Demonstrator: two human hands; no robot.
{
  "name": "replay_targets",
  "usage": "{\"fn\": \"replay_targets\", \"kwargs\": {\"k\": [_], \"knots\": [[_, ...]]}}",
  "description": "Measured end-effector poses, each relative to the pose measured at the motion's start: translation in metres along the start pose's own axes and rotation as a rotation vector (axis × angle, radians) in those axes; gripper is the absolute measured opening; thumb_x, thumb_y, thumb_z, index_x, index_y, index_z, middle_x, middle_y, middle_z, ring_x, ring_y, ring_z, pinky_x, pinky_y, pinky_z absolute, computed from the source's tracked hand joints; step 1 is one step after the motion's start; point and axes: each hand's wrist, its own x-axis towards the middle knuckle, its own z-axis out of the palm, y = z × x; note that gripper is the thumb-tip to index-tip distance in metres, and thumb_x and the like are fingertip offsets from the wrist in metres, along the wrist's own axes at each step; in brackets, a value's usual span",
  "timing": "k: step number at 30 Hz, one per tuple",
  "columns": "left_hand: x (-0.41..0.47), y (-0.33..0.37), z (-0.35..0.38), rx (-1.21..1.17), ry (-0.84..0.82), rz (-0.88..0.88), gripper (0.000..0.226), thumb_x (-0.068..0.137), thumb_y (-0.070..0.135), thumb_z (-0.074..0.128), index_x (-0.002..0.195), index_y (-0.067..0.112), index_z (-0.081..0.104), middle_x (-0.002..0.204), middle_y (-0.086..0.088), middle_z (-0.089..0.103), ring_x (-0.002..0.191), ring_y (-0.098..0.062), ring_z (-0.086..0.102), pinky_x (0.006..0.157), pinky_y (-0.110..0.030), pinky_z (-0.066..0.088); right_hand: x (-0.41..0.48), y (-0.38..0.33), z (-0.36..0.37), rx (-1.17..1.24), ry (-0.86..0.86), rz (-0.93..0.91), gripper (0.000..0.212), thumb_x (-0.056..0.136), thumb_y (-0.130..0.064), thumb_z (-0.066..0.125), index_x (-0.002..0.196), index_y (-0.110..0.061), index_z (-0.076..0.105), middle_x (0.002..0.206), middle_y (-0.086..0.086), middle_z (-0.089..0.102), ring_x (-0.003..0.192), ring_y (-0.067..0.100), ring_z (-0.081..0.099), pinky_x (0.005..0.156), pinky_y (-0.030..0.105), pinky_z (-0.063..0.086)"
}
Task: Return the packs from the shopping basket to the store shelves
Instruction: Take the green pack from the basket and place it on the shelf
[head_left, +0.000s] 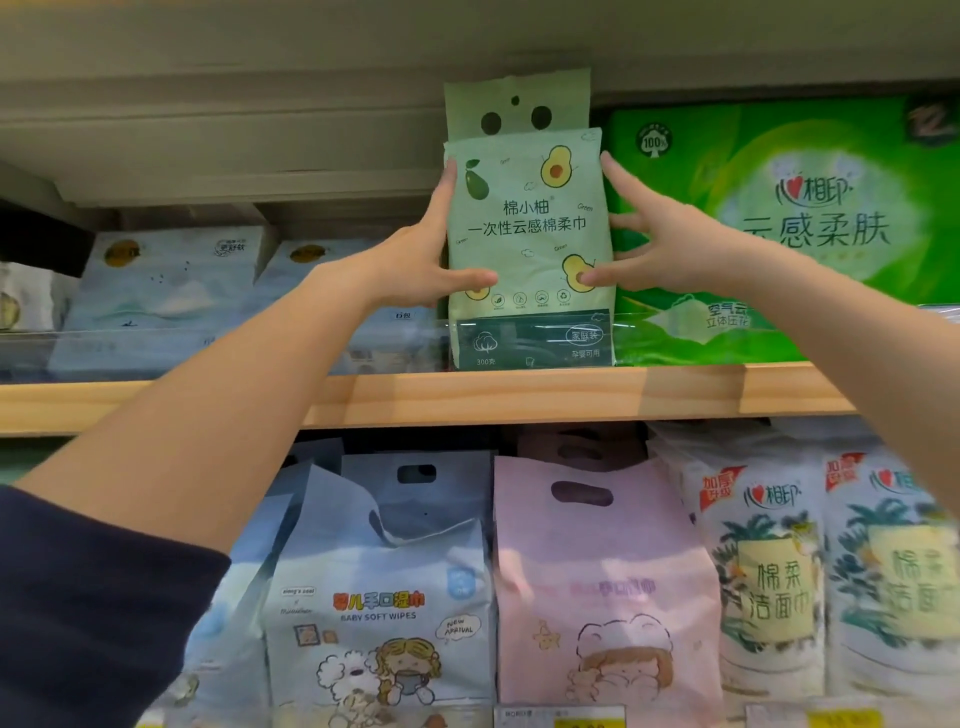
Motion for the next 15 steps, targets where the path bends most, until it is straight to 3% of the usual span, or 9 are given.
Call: {"fn": "replay_targets", "kwargs": {"k": [2, 4, 6, 9, 12, 15], "knots": [[-0.015, 0.000, -0.006, 0.028, 0.019, 0.003, 0.101, 0.083, 0.039, 0.063, 0.143, 0.036, -0.018, 0.152, 0.010, 0.026, 0.113, -0.023, 0.052, 0.085, -0.043, 0.054, -0.011, -0.006, 0.000, -0.037, -0.009, 0.022, 0.104, 0.075, -0.028, 0.072, 0.142, -0.045, -0.006, 0.150, 0.000, 0.032, 0.123, 0.019, 0.051, 0.084, 0.035, 0.053], [-0.033, -0.001, -0.014, 0.069, 0.044, 0.007, 0.094, 0.084, 0.042, 0.061, 0.146, 0.032, -0.008, 0.157, 0.003, 0.014, 0.128, -0.022, 0.043, 0.100, -0.043, 0.044, -0.025, -0.014, -0.001, -0.067, -0.012, 0.065, 0.100, 0.073, -0.037, 0.071, 0.141, -0.049, -0.002, 0.150, 0.001, 0.032, 0.108, 0.023, 0.060, 0.085, 0.039, 0.054], [-0.052, 0.000, -0.022, 0.097, 0.069, -0.004, 0.085, 0.086, 0.042, 0.057, 0.148, 0.028, 0.001, 0.157, -0.003, 0.016, 0.125, -0.021, 0.046, 0.107, -0.038, 0.035, -0.039, -0.024, -0.002, -0.074, 0.000, 0.103, 0.095, 0.074, -0.042, 0.068, 0.141, -0.048, 0.001, 0.149, 0.002, 0.034, 0.103, 0.025, 0.061, 0.087, 0.040, 0.053], [-0.082, 0.003, -0.038, 0.090, 0.086, -0.005, 0.074, 0.088, 0.043, 0.054, 0.148, 0.026, 0.013, 0.155, -0.005, 0.022, 0.122, -0.020, 0.050, 0.106, -0.036, 0.036, -0.065, -0.044, -0.005, -0.137, 0.020, 0.138, 0.085, 0.078, -0.046, 0.063, 0.144, -0.042, 0.009, 0.148, 0.003, 0.036, 0.117, 0.026, 0.053, 0.098, 0.041, 0.044], [-0.111, 0.004, -0.051, 0.099, 0.069, -0.001, 0.069, 0.088, 0.045, 0.053, 0.146, 0.023, 0.021, 0.153, -0.004, 0.027, 0.125, -0.021, 0.048, 0.106, -0.036, 0.036, -0.093, -0.066, -0.006, -0.156, 0.002, 0.170, 0.081, 0.079, -0.046, 0.062, 0.144, -0.039, 0.016, 0.147, 0.003, 0.038, 0.124, 0.026, 0.046, 0.094, 0.037, 0.039], [-0.141, 0.010, -0.055, 0.106, 0.034, 0.000, 0.067, 0.088, 0.045, 0.052, 0.144, 0.022, 0.024, 0.152, -0.004, 0.029, 0.127, -0.021, 0.046, 0.104, -0.034, 0.033, -0.126, -0.087, -0.005, -0.152, -0.029, 0.213, 0.080, 0.077, -0.046, 0.064, 0.144, -0.037, 0.020, 0.146, 0.003, 0.039, 0.132, 0.025, 0.039, 0.108, 0.044, 0.031]]}}
